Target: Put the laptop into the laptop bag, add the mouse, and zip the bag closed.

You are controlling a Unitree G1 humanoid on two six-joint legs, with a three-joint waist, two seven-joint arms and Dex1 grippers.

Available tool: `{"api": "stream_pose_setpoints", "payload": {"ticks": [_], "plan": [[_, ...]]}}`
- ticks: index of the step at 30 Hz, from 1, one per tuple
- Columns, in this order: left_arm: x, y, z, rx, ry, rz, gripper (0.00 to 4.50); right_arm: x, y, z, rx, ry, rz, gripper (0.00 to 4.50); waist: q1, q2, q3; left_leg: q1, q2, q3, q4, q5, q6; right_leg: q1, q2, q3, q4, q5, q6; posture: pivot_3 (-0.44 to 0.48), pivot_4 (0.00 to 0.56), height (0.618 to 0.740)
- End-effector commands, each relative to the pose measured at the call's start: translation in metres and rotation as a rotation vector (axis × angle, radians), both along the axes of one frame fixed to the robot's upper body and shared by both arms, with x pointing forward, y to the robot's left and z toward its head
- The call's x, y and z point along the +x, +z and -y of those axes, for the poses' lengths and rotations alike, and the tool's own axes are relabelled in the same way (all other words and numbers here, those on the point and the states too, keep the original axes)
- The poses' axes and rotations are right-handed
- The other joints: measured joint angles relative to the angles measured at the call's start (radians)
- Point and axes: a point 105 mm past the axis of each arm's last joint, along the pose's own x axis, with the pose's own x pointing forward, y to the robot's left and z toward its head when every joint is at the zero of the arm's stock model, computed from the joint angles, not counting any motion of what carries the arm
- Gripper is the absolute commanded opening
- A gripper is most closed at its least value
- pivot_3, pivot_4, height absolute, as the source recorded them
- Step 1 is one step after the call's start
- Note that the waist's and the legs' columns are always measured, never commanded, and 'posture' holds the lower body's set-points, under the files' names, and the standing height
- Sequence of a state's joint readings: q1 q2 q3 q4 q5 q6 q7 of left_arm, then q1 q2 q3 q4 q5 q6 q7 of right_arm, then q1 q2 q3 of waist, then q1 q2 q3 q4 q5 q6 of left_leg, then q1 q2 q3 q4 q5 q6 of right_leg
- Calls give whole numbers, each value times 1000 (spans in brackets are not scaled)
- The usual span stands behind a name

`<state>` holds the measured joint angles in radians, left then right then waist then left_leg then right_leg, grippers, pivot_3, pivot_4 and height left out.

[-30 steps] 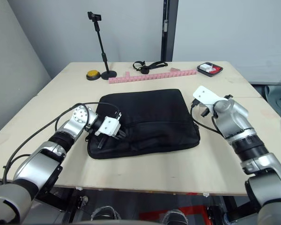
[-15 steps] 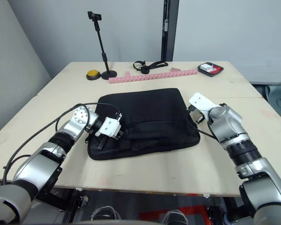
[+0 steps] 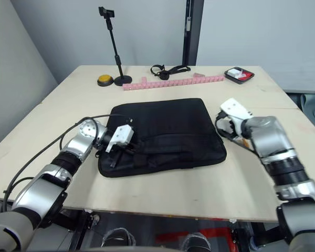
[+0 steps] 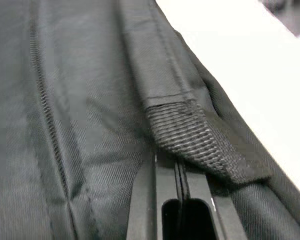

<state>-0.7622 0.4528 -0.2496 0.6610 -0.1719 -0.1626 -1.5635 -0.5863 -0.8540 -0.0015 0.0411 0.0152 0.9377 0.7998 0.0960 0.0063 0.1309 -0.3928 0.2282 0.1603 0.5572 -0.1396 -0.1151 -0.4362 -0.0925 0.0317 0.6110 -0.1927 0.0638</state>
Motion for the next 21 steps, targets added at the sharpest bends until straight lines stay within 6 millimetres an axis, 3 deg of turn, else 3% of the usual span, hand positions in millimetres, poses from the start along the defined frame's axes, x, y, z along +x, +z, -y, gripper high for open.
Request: {"api": "stream_pose_setpoints", "payload": {"ticks": [1,5,8,11,12,15,21], "plan": [[3,23,-11,-49,54,9,0,-8,23,5,67,26,42,4417,-1,0,4,-3,1,0,0,0,0,-2,1,0,0,0,0,0,150,733],[0,56,-31,-101,126,32,0,-23,49,21,180,51,61,4417,-1,-1,9,-9,3,0,0,1,1,-10,3,-1,1,0,-1,0,150,733],[-5,70,-56,-82,210,44,0,-38,57,25,249,120,59,4417,1,-1,12,-15,4,0,1,3,7,-16,4,-2,1,-1,-2,0,150,733],[-5,80,-80,-59,309,54,658,-58,61,16,329,252,39,4500,4,-2,12,-14,4,0,1,2,7,-15,4,-2,1,-3,-5,0,150,733],[-6,83,-89,-52,341,52,1216,-66,63,13,349,300,36,4500,5,-2,12,-14,4,0,2,1,8,-14,4,-2,1,-3,-5,0,150,733],[-11,94,-109,-38,412,53,2234,-80,61,15,367,357,31,4500,9,-2,12,-14,4,-1,7,1,9,-14,3,-2,5,-3,-5,0,150,733],[-33,114,-164,-34,633,23,4412,-86,49,45,417,261,22,4500,1,-3,13,-13,4,-1,18,-4,4,-13,2,0,14,-3,-5,0,150,733]]}}
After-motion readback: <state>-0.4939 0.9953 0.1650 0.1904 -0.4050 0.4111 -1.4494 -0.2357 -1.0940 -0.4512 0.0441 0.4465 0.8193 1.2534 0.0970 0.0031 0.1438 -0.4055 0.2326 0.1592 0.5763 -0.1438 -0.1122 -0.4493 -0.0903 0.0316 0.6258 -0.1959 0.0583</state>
